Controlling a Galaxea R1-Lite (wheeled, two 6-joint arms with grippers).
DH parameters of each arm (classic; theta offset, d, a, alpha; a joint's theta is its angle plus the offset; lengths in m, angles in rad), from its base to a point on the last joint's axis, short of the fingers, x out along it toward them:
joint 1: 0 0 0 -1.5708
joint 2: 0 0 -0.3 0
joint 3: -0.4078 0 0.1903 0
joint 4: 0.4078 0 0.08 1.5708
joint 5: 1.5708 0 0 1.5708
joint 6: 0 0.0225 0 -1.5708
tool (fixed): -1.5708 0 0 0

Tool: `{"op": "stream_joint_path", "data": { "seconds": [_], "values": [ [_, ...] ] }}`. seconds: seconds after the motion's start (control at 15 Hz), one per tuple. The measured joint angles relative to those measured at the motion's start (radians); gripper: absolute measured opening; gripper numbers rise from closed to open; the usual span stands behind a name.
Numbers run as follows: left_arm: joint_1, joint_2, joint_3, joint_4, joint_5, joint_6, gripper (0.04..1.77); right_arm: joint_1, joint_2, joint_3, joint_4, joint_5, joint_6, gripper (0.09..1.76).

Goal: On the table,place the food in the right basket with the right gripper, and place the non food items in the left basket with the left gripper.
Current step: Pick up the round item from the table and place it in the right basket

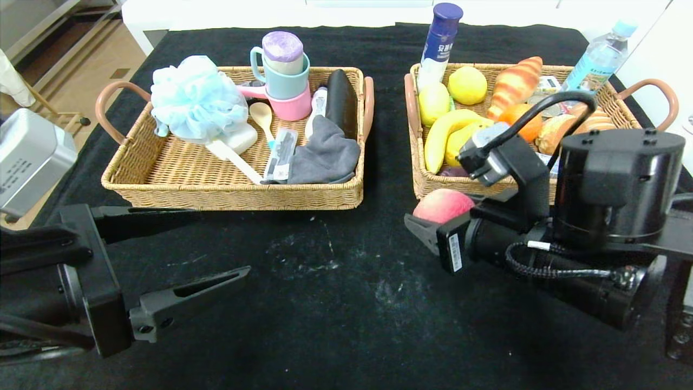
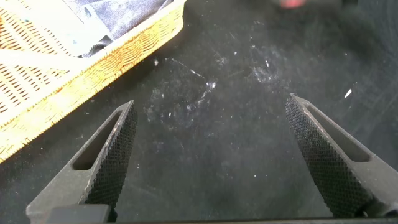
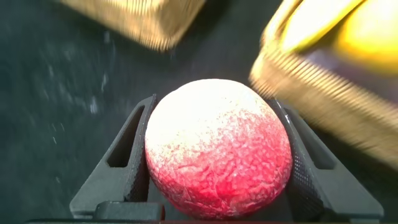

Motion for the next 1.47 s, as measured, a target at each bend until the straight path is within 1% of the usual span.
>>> {"op": "stream_joint_path", "data": {
  "seconds": [0.2, 0.33, 0.53, 0.67, 0.8, 0.93, 1.13, 1.47],
  "values": [
    [0.000, -0.001, 0.000, 0.000, 0.000, 0.000, 1.72, -0.036, -0.041, -0.095, 0.081, 0.000, -0.004, 1.20],
    [0.000, -0.005, 0.000, 0.000, 0.000, 0.000, 1.72, -0.096, -0.055, -0.158, 0.118, 0.003, -0.005, 1.20],
    [-0.001, -0.009, -0.001, 0.001, 0.000, -0.002, 1.72, -0.209, -0.057, -0.232, 0.154, 0.061, -0.004, 1.20],
    [-0.001, -0.010, -0.001, 0.001, 0.000, -0.002, 1.72, -0.280, -0.043, -0.285, 0.163, 0.076, -0.005, 1.20],
    [-0.001, -0.012, -0.001, 0.001, -0.001, -0.002, 1.72, -0.331, -0.021, -0.336, 0.169, 0.085, -0.005, 1.20],
    [-0.001, -0.012, -0.002, 0.001, -0.001, -0.002, 1.72, -0.376, 0.006, -0.388, 0.183, 0.121, -0.004, 1.20],
    [-0.001, -0.011, -0.002, 0.001, 0.000, -0.002, 1.72, -0.426, 0.058, -0.461, 0.190, 0.137, -0.004, 1.20],
    [-0.001, -0.009, -0.002, 0.000, 0.000, -0.005, 1.72, -0.466, 0.154, -0.569, 0.192, 0.167, -0.002, 1.20]
  ]
}}
